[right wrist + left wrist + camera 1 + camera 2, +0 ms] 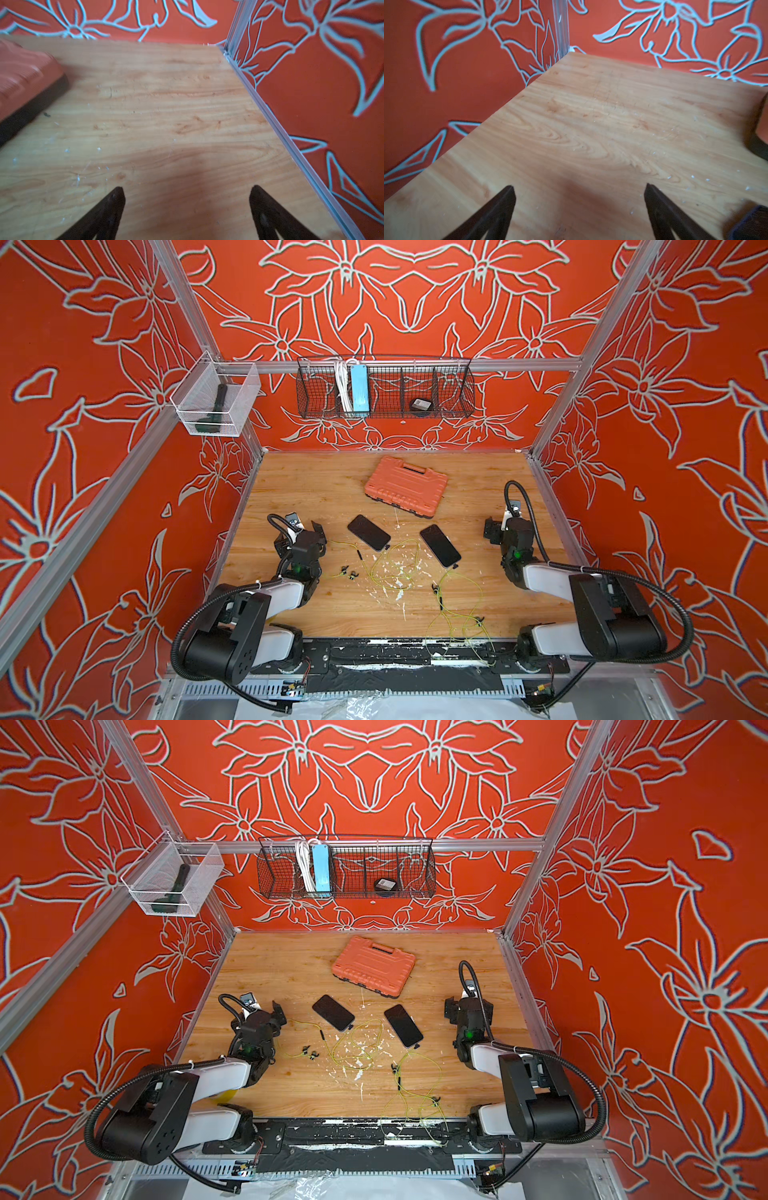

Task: Plug wired earphones into phones
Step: Reset both arms

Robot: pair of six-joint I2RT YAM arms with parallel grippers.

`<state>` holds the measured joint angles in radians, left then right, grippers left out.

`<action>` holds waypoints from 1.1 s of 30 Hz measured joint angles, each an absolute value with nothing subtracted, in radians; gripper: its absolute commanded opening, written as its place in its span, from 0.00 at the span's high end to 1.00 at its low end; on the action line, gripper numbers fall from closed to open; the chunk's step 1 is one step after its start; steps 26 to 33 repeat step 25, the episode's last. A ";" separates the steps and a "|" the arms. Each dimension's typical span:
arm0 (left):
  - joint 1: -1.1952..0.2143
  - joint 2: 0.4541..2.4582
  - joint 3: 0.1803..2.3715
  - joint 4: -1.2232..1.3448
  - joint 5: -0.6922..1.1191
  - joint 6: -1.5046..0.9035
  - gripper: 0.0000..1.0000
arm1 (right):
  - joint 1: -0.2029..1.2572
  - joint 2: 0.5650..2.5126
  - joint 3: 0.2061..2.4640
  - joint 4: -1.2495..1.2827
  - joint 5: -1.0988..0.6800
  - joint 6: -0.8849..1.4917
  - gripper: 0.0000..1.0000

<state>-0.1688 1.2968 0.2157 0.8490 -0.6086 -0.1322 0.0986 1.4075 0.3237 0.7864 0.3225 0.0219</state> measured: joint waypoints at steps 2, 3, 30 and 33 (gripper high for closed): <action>-0.157 1.298 0.168 0.956 -0.556 -0.107 0.03 | 0.094 1.419 0.315 0.775 0.306 0.021 0.03; -0.146 1.303 0.145 0.997 -0.533 -0.099 0.03 | 0.091 1.423 0.308 0.795 0.304 0.021 0.03; -0.109 1.411 0.097 1.213 -0.316 -0.027 0.03 | 0.079 1.423 0.306 0.814 0.287 0.022 0.03; -0.109 1.411 0.097 1.213 -0.316 -0.027 0.03 | 0.079 1.423 0.306 0.814 0.287 0.022 0.03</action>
